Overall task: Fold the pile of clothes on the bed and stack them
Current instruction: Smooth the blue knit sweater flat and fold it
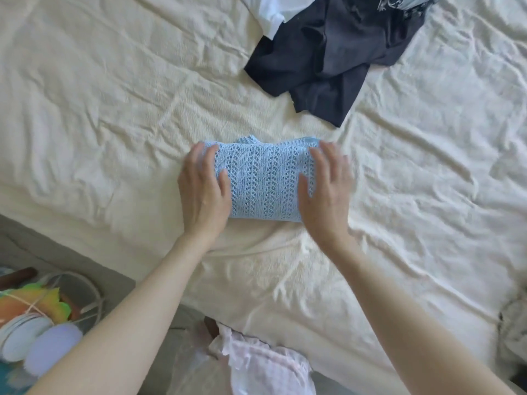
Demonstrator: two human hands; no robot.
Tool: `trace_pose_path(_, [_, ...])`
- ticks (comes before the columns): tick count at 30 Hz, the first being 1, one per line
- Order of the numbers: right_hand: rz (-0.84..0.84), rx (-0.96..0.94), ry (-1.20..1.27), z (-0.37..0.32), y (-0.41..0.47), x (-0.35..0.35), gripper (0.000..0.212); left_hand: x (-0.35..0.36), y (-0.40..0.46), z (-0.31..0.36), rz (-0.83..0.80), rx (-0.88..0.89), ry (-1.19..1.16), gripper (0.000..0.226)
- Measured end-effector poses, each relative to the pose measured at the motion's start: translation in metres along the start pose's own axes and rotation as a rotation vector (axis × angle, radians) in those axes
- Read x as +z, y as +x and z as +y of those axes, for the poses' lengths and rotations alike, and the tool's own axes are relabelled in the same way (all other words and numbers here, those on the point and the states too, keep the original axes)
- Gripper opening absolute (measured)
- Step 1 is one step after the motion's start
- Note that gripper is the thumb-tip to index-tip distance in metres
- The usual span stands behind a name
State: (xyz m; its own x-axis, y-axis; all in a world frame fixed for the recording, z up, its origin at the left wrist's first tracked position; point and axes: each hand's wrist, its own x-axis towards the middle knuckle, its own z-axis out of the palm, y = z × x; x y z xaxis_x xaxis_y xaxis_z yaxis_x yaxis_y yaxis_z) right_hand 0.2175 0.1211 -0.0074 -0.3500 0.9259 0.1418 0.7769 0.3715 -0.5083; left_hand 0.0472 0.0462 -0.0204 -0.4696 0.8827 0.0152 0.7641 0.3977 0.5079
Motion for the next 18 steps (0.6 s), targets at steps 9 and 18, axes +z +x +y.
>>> trace_pose_path(9, [-0.472, -0.039, -0.229, 0.057, -0.001, 0.05, 0.057, 0.055, 0.012, -0.014, -0.423, 0.151, 0.477, 0.057])
trace_pose_path(18, [-0.552, 0.053, 0.043, 0.048, 0.012, 0.028, 0.05, 0.037, 0.023, 0.001, -0.613, 0.084, 0.347, 0.053])
